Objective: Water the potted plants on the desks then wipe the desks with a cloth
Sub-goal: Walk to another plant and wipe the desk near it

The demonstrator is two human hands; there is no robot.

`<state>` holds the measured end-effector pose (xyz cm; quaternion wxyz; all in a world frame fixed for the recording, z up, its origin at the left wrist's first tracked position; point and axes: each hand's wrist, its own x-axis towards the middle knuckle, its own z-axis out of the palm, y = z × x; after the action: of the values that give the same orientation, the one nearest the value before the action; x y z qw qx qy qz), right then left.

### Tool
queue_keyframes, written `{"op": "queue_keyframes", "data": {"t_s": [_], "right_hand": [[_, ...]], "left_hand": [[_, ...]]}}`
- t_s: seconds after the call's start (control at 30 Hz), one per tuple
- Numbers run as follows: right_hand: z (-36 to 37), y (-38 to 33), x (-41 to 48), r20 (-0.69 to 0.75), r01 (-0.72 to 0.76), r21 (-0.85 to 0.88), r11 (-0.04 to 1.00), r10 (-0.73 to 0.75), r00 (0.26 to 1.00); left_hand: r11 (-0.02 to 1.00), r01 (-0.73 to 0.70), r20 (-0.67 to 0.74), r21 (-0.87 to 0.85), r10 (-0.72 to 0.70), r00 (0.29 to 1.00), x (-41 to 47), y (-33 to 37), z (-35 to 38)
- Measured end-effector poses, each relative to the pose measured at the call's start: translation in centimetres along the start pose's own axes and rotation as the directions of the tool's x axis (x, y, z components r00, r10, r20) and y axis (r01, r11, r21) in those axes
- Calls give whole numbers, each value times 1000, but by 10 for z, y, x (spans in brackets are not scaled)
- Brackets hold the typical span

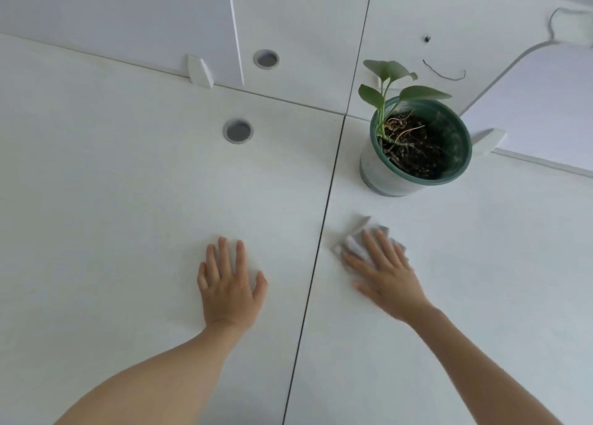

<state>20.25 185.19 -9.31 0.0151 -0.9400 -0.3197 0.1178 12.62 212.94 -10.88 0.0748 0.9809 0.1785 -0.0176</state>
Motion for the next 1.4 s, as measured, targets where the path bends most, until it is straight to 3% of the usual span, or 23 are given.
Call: {"op": "queue_keyframes", "data": {"t_s": [0.07, 0.13, 0.2, 0.3, 0.43, 0.5, 0.67, 0.73, 0.83, 0.93, 1.1, 1.17, 1.27, 1.33, 1.4], "right_hand": [[-12, 54, -11, -53, -330, 75, 941, 334, 941], [-26, 104, -12, 35, -651, 196, 733, 659, 752], [-37, 135, 0, 92, -763, 244, 599, 769, 633], [-46, 142, 34, 120, -786, 238, 571, 785, 607], [-47, 124, 69, 28, -671, 199, 714, 680, 732], [-46, 117, 70, 14, -641, 210, 738, 653, 757], [-31, 75, 47, 74, -740, 293, 606, 757, 649], [-17, 26, 32, 24, -726, 281, 628, 752, 659], [2, -65, 16, -112, -496, 209, 843, 524, 844], [18, -157, -4, -75, -213, 143, 966, 226, 971], [22, -237, -33, 211, -3, 39, 999, -6, 977], [17, -243, -32, 249, 94, -29, 995, -83, 965], [17, -242, -33, 234, 242, -92, 966, -215, 948], [17, -228, -37, 241, 186, -109, 976, -156, 958], [18, -199, -48, 153, 48, -74, 996, -36, 988]], "left_hand": [[1000, -11, 15, 0, 11, 1000, -1, 0, 0], [1000, -12, 30, 7, 12, 999, -1, 0, 0], [1000, -9, 44, 8, 9, 999, 0, -1, 0], [1000, -6, 51, 1, 6, 999, 1, -1, -1], [1000, -1, 73, 10, 0, 997, 1, 1, -4], [1000, -6, 84, 19, 5, 996, 1, -1, -2], [1000, 6, 79, 20, -8, 997, 0, 0, -2], [1000, 10, 90, 10, -10, 996, 0, 0, -3], [1000, 12, 159, 4, -12, 987, -1, 1, -5], [999, -32, 219, -2, 31, 975, 0, 0, -8], [988, 62, 190, -140, -35, 981, 0, -1, -17], [983, 59, 209, -176, -21, 978, 0, -3, -20], [922, 127, 231, -367, -42, 972, 7, -8, -29], [858, 142, 249, -494, -17, 968, 10, -18, -36], [818, 117, 234, -562, 22, 972, 7, -33, -43]]}}
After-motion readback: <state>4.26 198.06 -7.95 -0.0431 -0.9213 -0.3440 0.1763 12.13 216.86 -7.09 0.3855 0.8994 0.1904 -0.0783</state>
